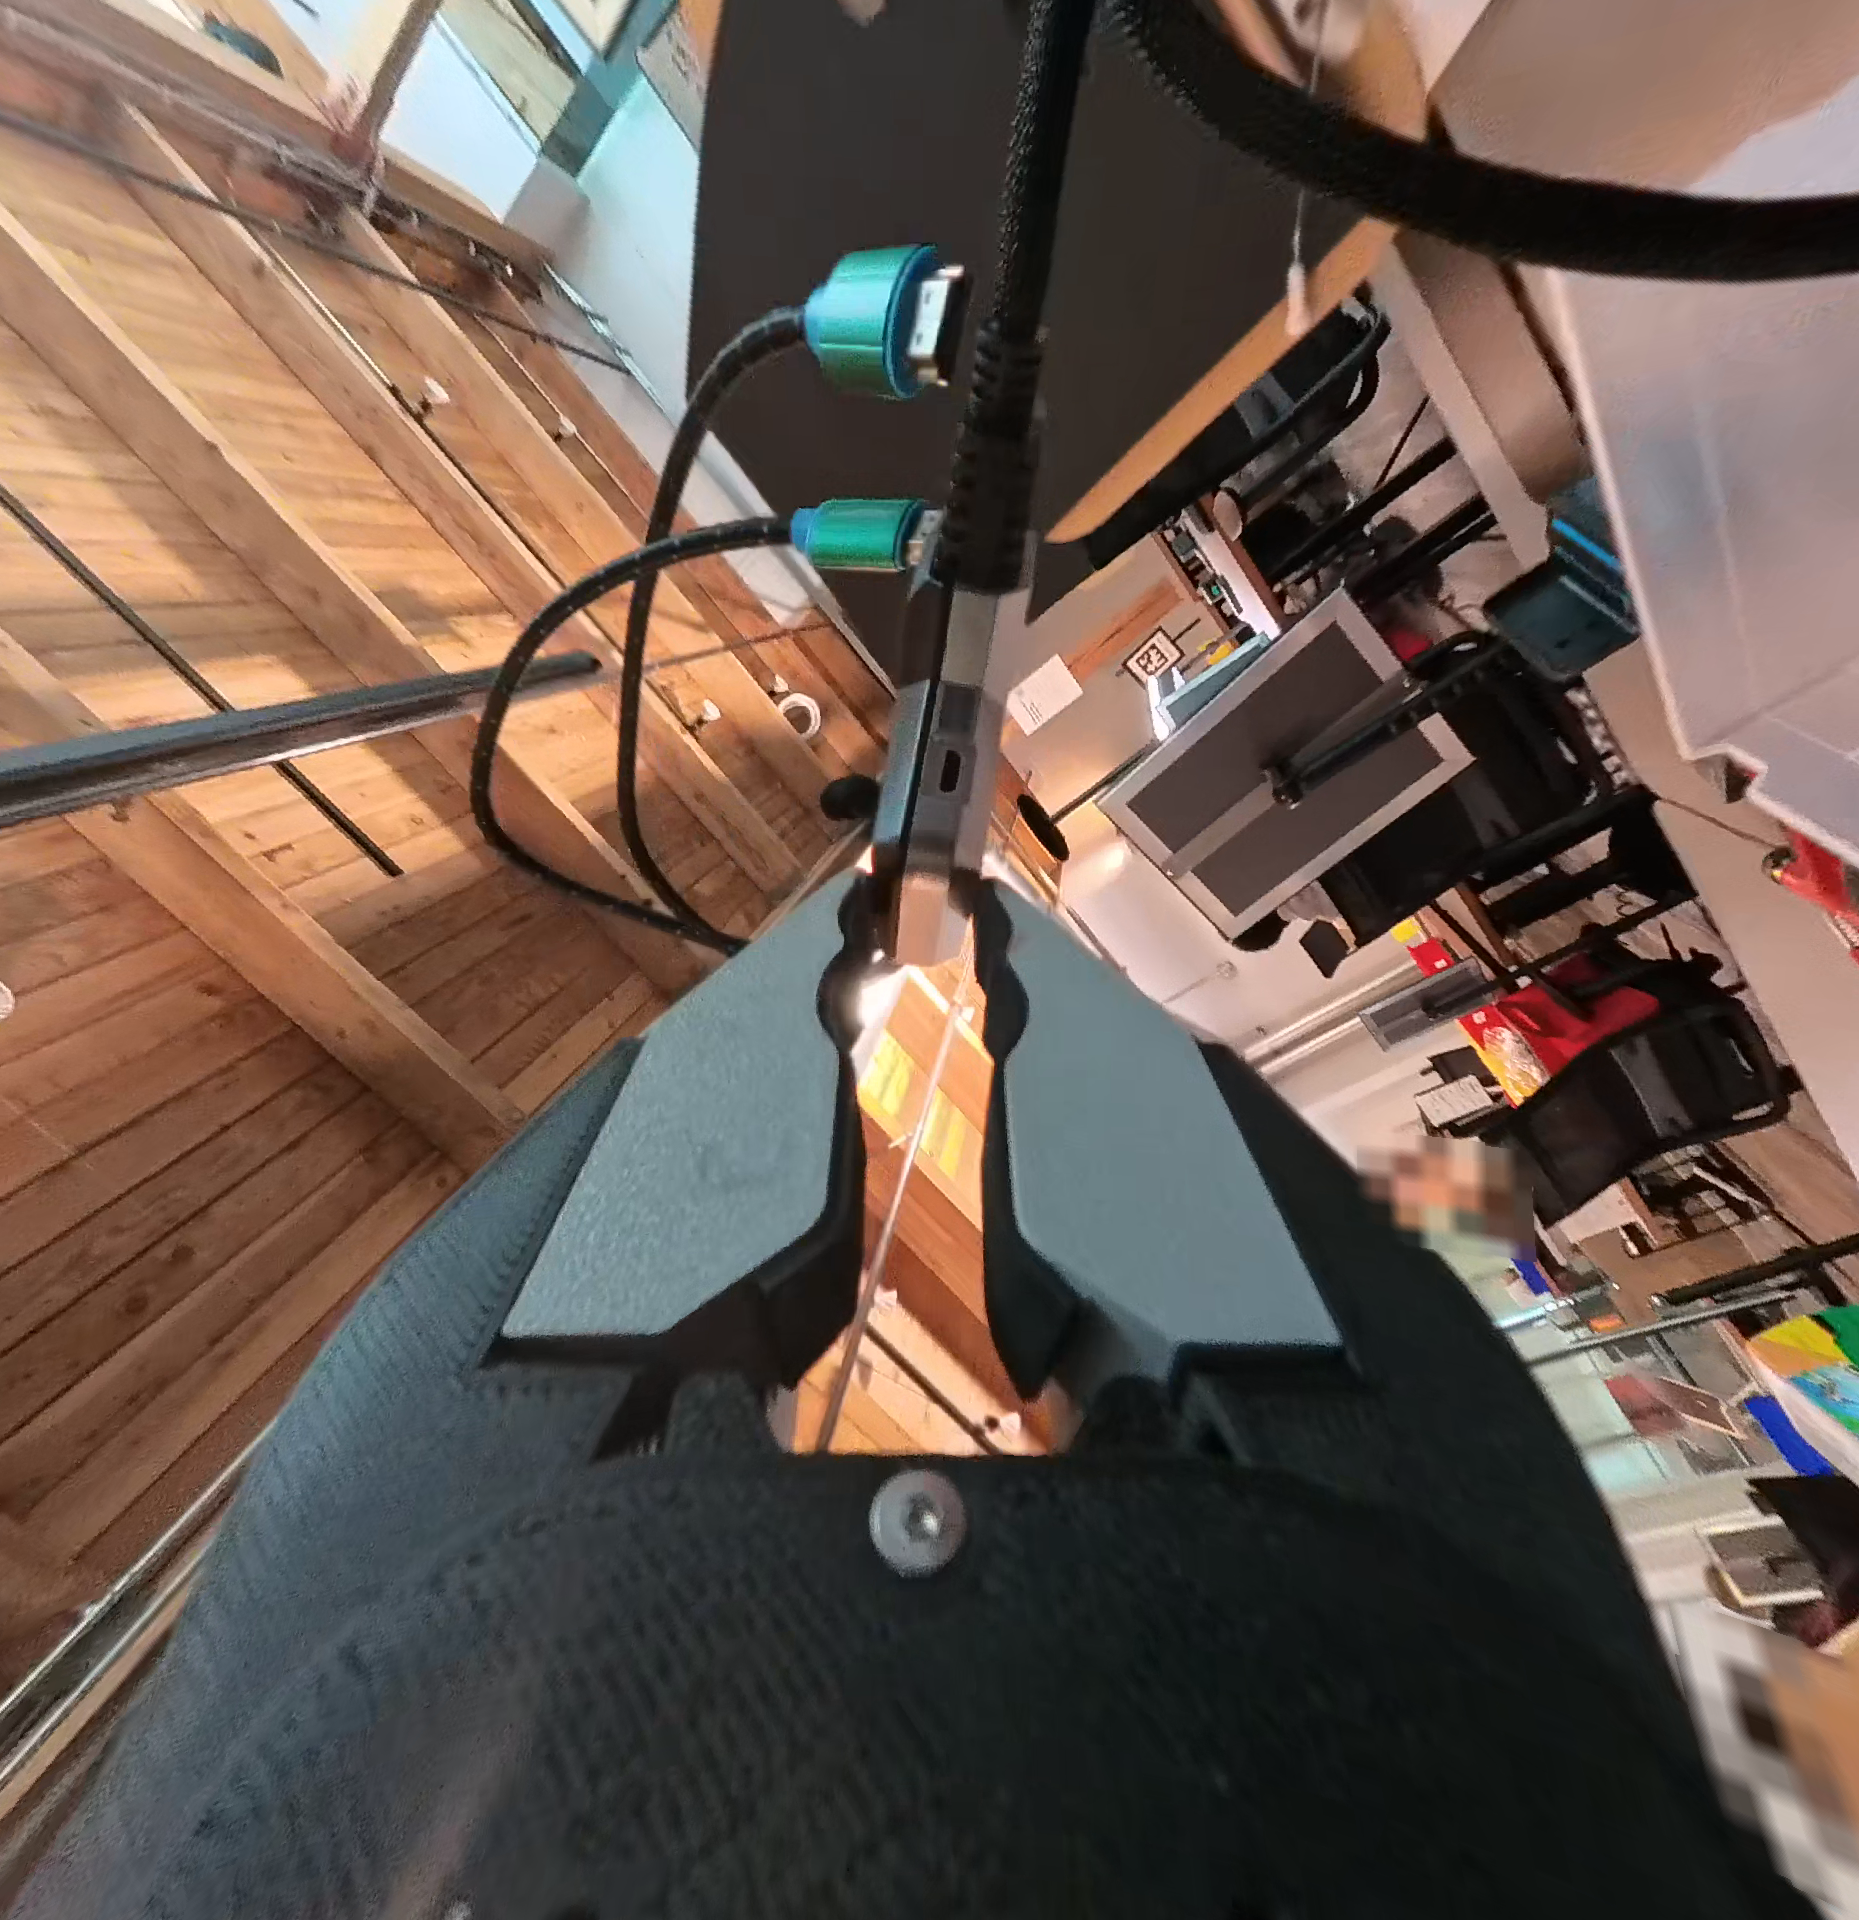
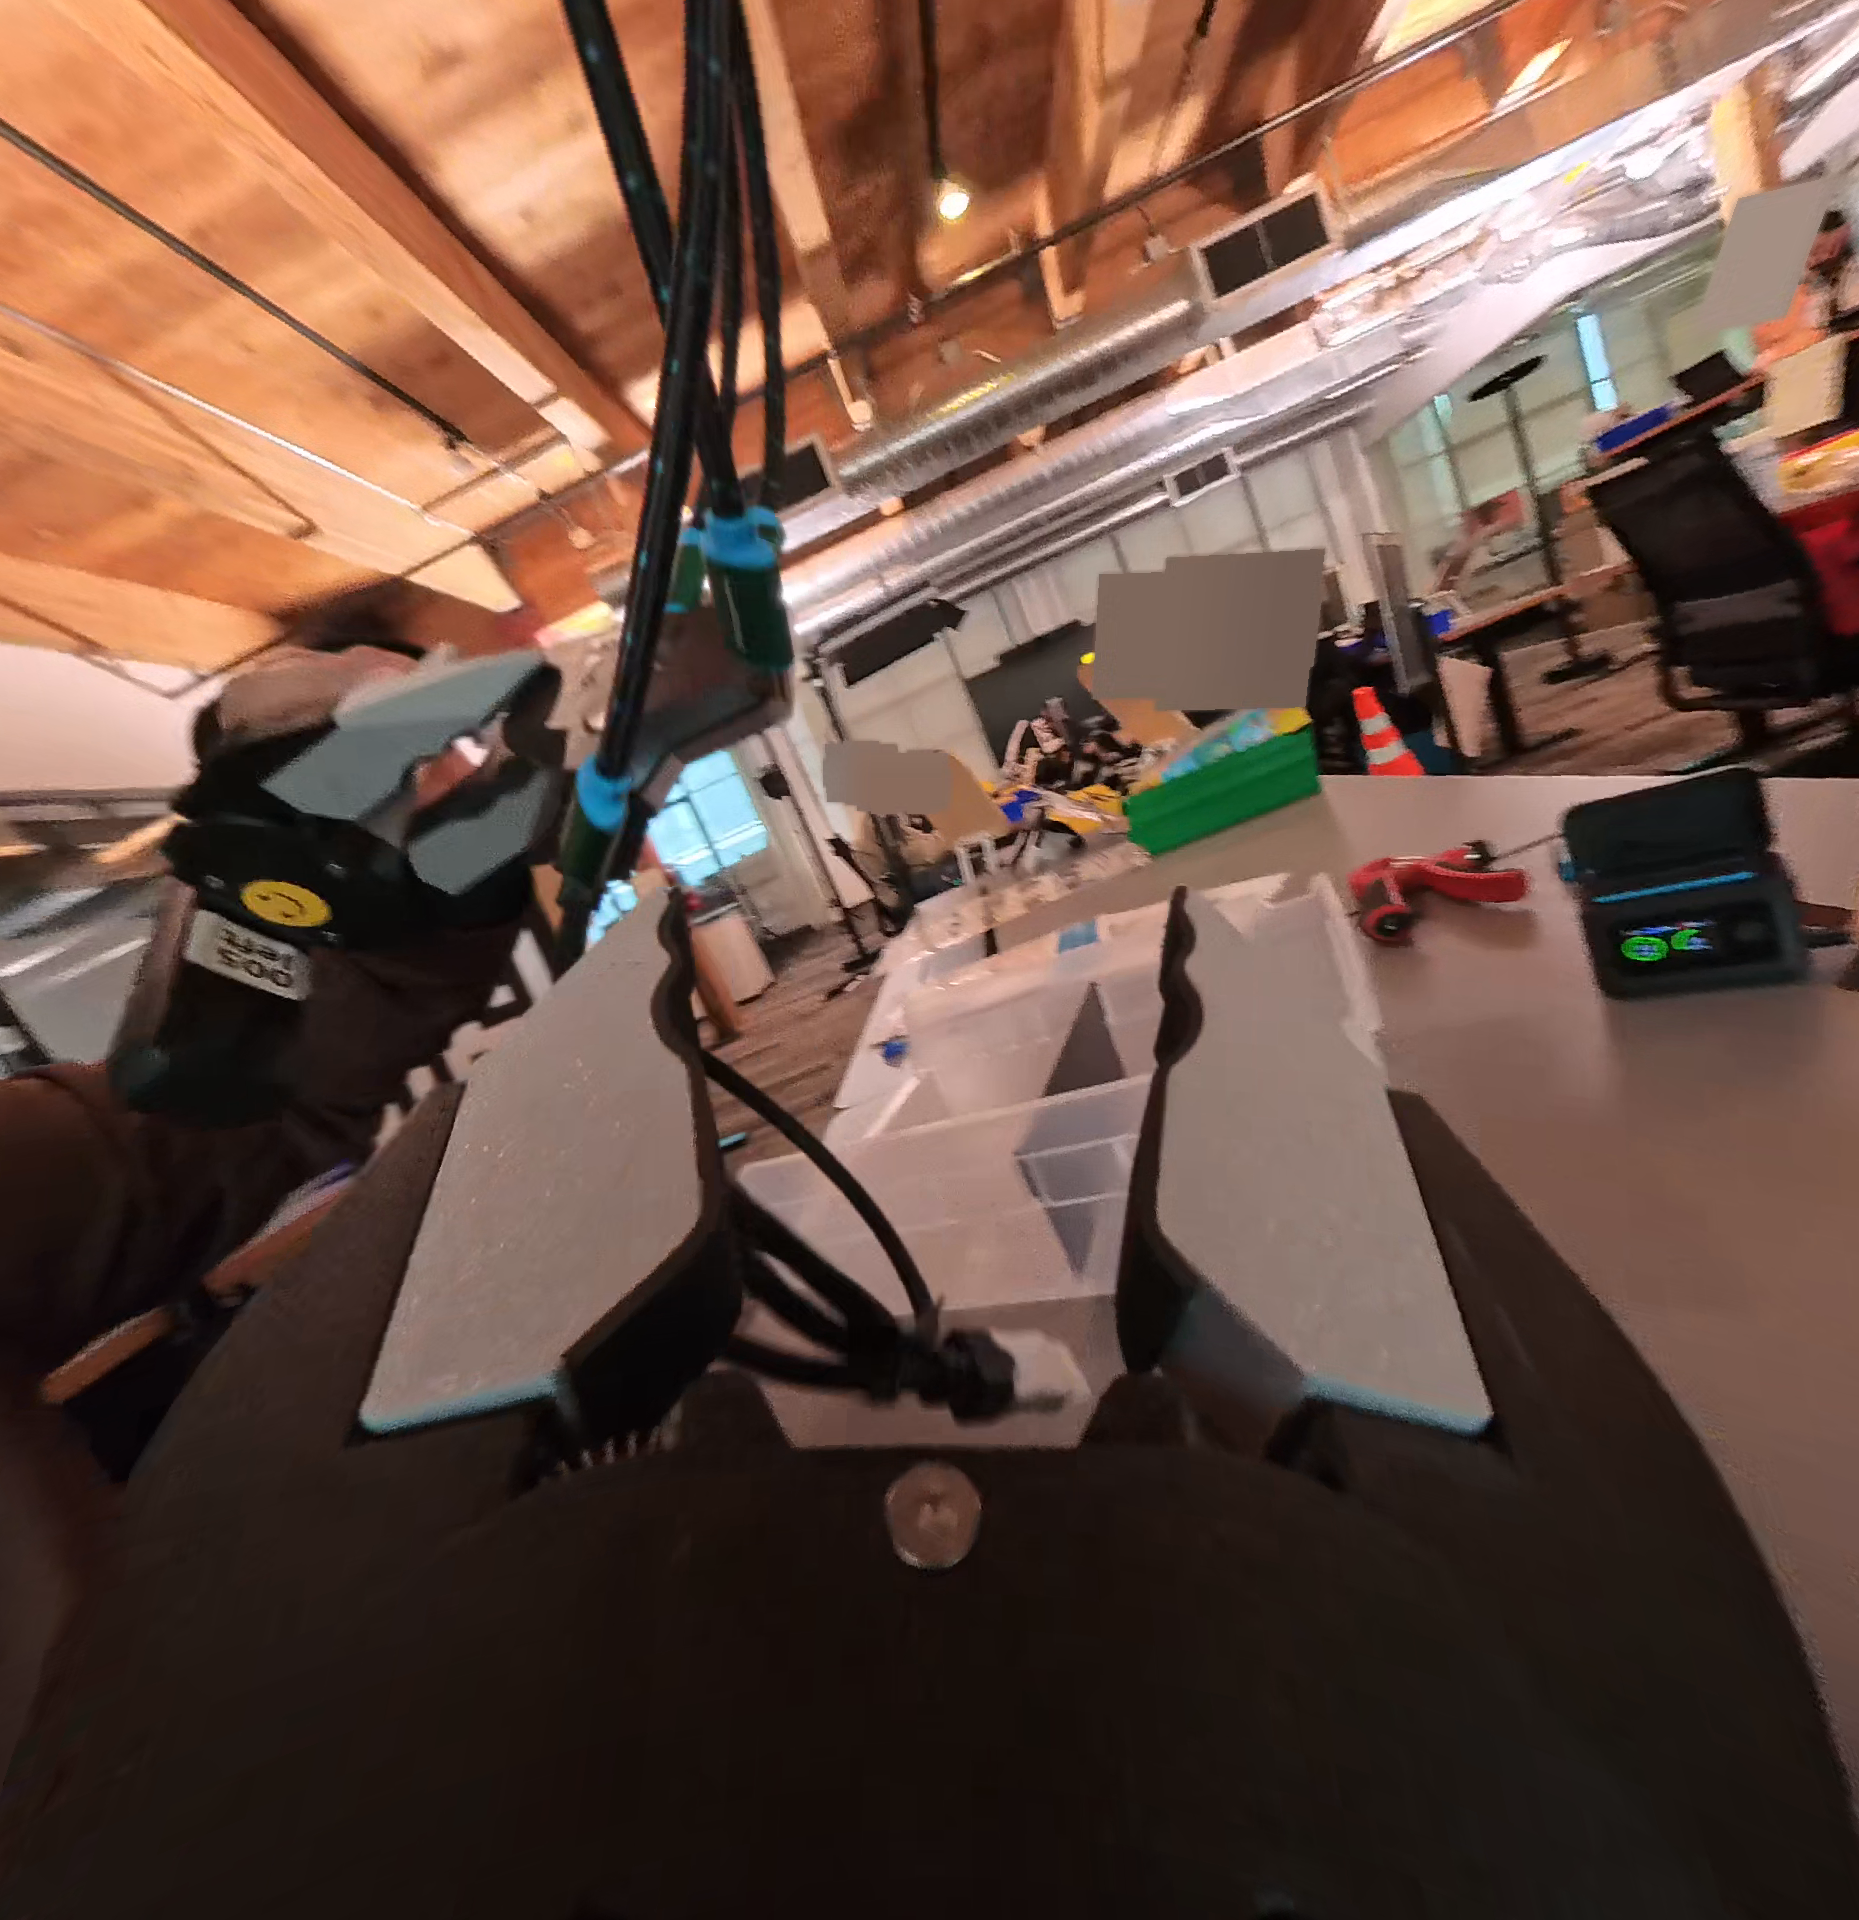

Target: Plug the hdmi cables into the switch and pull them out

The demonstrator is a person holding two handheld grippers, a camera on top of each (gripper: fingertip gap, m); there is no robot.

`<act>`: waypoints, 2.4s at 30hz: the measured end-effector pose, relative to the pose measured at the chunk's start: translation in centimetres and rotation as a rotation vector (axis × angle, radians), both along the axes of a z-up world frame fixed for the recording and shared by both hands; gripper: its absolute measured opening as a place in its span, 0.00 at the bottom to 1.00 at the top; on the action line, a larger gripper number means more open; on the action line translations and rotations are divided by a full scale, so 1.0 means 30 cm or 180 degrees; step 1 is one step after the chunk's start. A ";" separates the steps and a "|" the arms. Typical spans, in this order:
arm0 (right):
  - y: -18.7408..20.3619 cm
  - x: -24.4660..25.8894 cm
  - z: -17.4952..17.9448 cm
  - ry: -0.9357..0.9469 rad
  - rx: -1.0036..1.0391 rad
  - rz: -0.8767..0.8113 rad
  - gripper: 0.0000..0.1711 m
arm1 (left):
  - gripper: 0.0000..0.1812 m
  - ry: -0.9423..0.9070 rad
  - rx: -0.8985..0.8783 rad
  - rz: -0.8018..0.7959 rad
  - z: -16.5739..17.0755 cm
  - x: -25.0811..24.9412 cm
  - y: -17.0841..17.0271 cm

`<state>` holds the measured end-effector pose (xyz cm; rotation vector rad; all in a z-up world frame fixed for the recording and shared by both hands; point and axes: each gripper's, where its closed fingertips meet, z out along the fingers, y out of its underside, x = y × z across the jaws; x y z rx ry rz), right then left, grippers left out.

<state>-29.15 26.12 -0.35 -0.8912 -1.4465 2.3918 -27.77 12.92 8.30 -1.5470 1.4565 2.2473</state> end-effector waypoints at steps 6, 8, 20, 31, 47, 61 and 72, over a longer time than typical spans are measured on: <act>-0.160 0.101 0.000 -0.0005 0.0013 0.1030 0.48 | 0.09 -0.0173 -0.0114 -0.0262 -0.141 0.083 0.054; -0.211 0.121 -0.023 -0.0107 0.0026 0.1329 0.39 | 0.09 -0.0213 -0.0110 -0.0365 -0.186 0.104 0.077; -0.123 0.089 -0.051 -0.0159 0.0099 0.1150 0.11 | 0.05 -0.2092 0.1187 -0.0097 -0.271 0.022 0.091; -0.115 0.196 0.015 0.0463 0.0337 0.1210 0.11 | 0.30 -0.5808 0.3040 -0.0995 -0.261 0.126 0.240; 0.013 0.194 -0.169 -0.0061 0.1334 0.1049 0.11 | 0.11 -0.7772 0.1776 -0.1914 -0.389 0.140 0.474; 0.077 0.154 -0.298 -0.0447 0.1766 0.0760 0.11 | 0.11 -0.8204 0.1296 -0.1688 -0.582 0.109 0.513; 0.052 0.130 -0.299 -0.0536 0.1554 0.0808 0.11 | 0.11 -0.8198 0.1378 -0.1621 -0.597 0.110 0.518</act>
